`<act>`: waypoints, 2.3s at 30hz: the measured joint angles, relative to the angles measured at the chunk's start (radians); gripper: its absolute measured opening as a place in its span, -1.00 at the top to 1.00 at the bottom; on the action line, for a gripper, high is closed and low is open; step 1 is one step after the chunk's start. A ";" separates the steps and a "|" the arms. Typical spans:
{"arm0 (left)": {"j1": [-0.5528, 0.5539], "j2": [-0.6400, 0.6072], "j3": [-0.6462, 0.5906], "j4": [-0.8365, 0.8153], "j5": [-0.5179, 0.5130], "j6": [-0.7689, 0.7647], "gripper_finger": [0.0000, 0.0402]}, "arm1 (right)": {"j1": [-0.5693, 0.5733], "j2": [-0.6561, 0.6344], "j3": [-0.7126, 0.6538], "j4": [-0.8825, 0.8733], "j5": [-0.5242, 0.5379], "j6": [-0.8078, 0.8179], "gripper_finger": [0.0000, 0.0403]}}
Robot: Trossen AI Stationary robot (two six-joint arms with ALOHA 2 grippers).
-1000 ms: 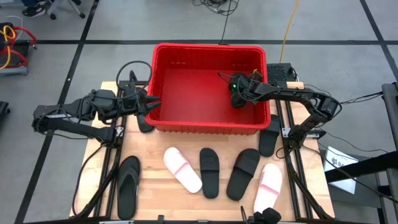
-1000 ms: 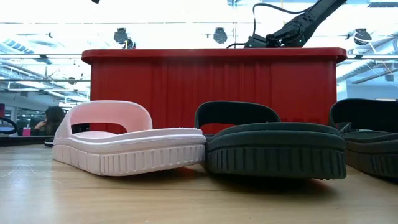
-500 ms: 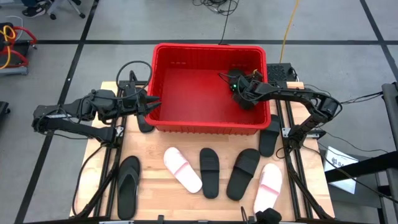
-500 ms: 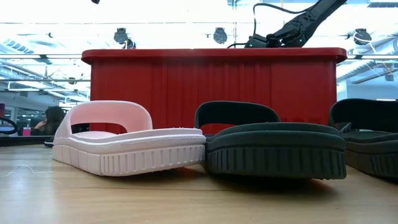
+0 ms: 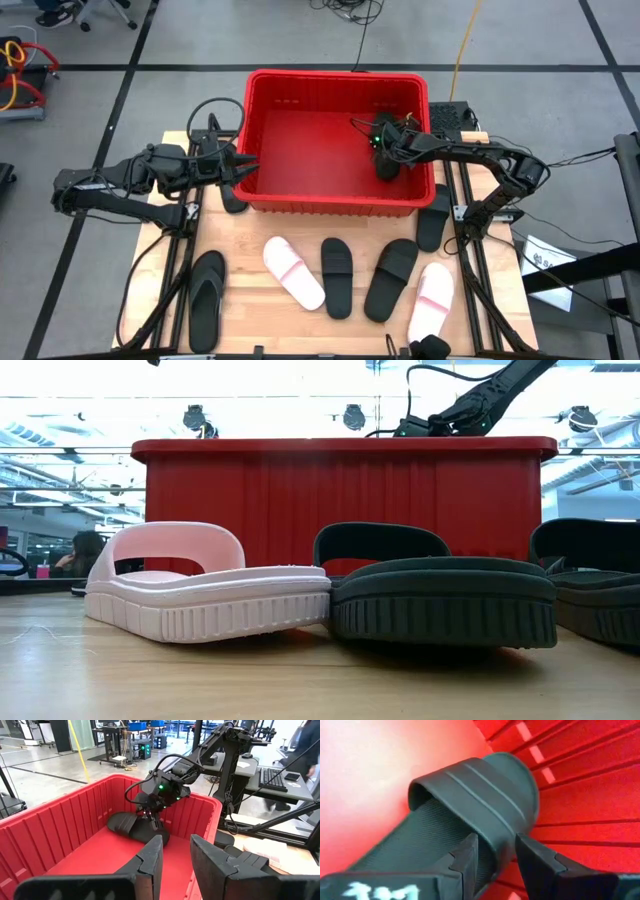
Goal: Pick and place slides into bin
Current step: Put the black slide into the red bin
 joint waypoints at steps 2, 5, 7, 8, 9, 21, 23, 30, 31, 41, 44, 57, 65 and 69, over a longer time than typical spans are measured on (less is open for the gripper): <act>0.000 0.000 0.000 0.000 0.000 0.000 0.52 | 0.000 -0.001 0.000 0.001 -0.003 -0.007 0.39; 0.000 0.000 0.000 0.000 0.000 0.000 0.52 | 0.000 -0.002 0.000 0.001 -0.052 -0.056 0.39; 0.000 0.000 0.000 0.000 0.000 0.000 0.52 | 0.000 -0.002 0.000 0.006 -0.079 -0.074 0.39; 0.000 0.000 0.000 0.000 0.000 0.001 0.52 | 0.001 -0.002 0.000 0.010 -0.087 -0.077 0.39; 0.000 0.000 0.000 0.000 0.000 0.001 0.52 | 0.002 -0.002 0.000 0.016 -0.095 -0.080 0.39; 0.000 0.000 0.000 0.000 0.000 -0.015 0.52 | 0.002 -0.002 0.000 0.017 -0.007 -0.258 0.39; 0.000 0.000 0.000 0.000 0.002 -0.017 0.52 | 0.002 -0.002 0.000 0.017 0.048 -0.288 0.39; 0.000 0.000 0.000 0.001 0.039 -0.031 0.52 | 0.002 -0.015 0.001 0.154 -0.086 -0.205 0.39; 0.000 0.000 0.000 0.001 0.039 -0.033 0.52 | 0.002 -0.015 0.001 0.176 -0.134 -0.185 0.39; 0.000 0.000 0.000 0.003 0.033 -0.039 0.52 | -0.020 -0.016 0.153 0.058 -0.378 0.022 0.39; 0.000 0.000 0.000 0.006 0.032 -0.039 0.52 | -0.043 -0.016 0.186 0.040 -0.484 0.022 0.39; 0.000 0.000 0.000 0.007 0.031 -0.035 0.52 | -0.078 0.064 0.193 -0.045 -0.568 -0.056 0.39; 0.000 0.000 0.000 0.006 0.032 -0.035 0.52 | -0.082 0.160 0.193 -0.049 -0.493 -0.105 0.39; 0.000 0.000 0.000 0.006 0.032 -0.035 0.52 | -0.082 0.186 0.193 -0.040 -0.439 -0.106 0.39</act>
